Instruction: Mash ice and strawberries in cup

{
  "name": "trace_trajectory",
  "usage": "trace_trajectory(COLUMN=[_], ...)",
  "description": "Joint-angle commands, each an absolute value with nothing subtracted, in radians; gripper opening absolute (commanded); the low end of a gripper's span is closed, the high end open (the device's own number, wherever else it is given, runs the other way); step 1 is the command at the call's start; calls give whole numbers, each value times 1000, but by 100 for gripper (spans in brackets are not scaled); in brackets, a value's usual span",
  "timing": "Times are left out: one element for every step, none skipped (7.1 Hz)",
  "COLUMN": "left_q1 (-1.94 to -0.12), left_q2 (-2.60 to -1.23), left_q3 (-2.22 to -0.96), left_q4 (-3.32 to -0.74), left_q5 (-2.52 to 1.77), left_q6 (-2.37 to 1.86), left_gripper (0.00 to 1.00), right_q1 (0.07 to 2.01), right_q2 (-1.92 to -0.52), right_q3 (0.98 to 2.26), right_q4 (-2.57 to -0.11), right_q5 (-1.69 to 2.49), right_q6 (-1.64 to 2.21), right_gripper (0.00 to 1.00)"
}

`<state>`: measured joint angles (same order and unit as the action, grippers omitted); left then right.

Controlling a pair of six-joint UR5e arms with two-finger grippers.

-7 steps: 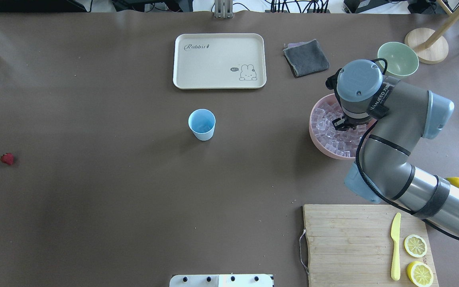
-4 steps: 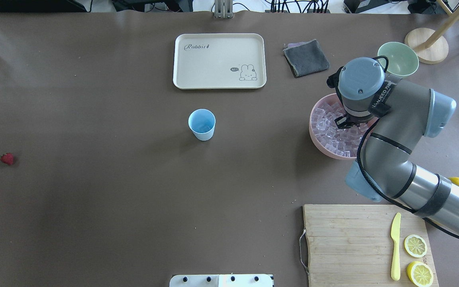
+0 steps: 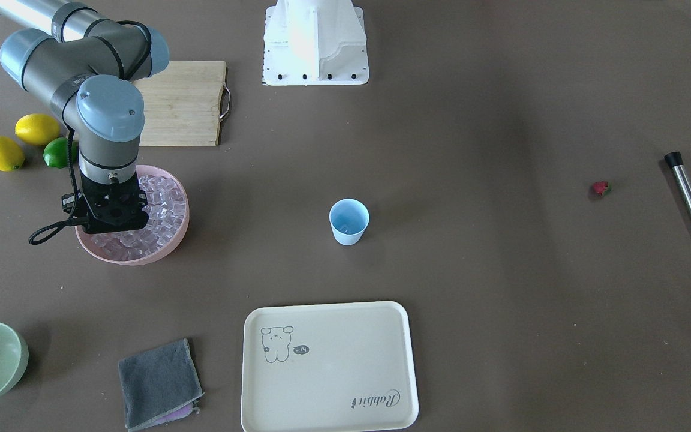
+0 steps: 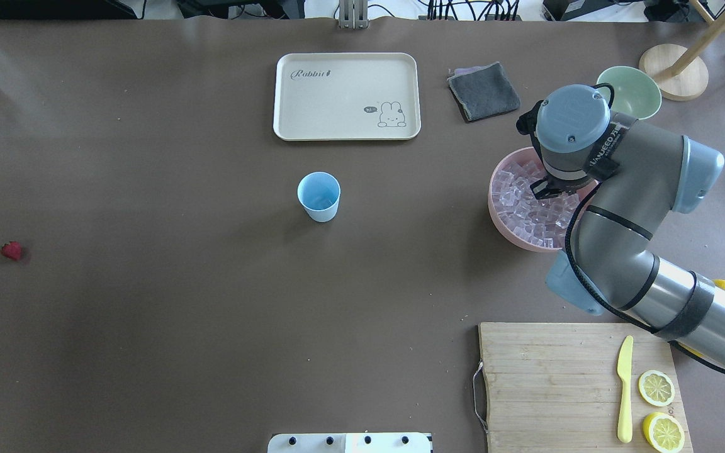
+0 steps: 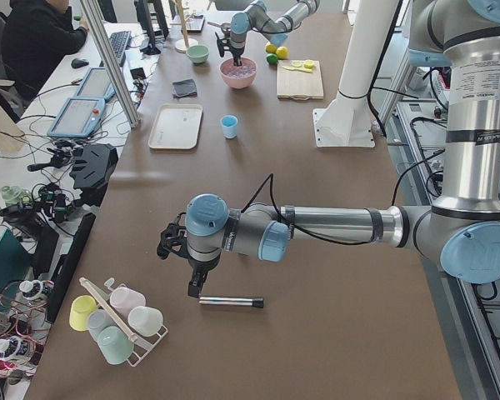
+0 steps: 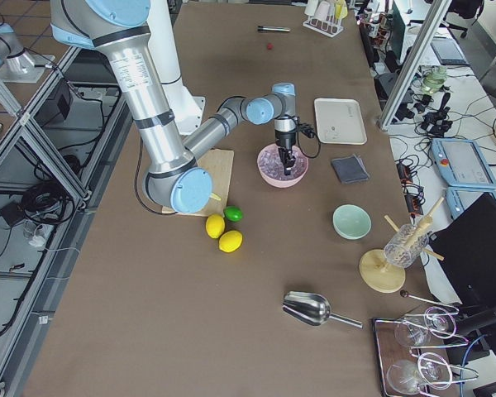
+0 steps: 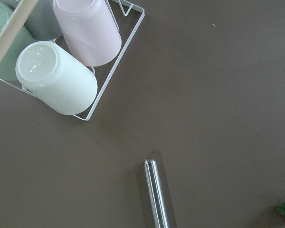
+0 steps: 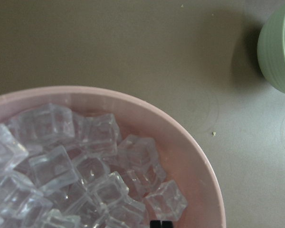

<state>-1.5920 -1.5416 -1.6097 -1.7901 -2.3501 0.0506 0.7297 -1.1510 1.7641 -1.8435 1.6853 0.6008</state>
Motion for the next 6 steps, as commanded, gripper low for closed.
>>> trace_trajectory(left_q1=[-1591,-1592,-1592,-1592,-1591,-1592], left_q2=[-1543,-1543,-1543,-1543,-1543,-1543], left_q3=[-1608,-1609,-1609,-1608,-1608,-1606], left_q4=[-1789,-1790,-1790,-1790,-1790,-1790], left_q5=[-2349,-2349,-2349,-2349,-2349,-2349], left_q6=[51,51,51,51,51,51], left_gripper=[99,99,99,99,99,99], right_q1=[724,715,713,713,707,701], right_q2=[-1154,-1155,-1157,-1157,-1158,-1158], right_q3=[1764,1764,1764,1766,1761,1759], right_q4=[-1842,-1842,-1842,-1842,-1842,-1841], right_q5=[1683,1680,1680,1680,1678,1678], right_q6=[597,598,600,600,604,606], right_gripper=[67,67,67,64,61,53])
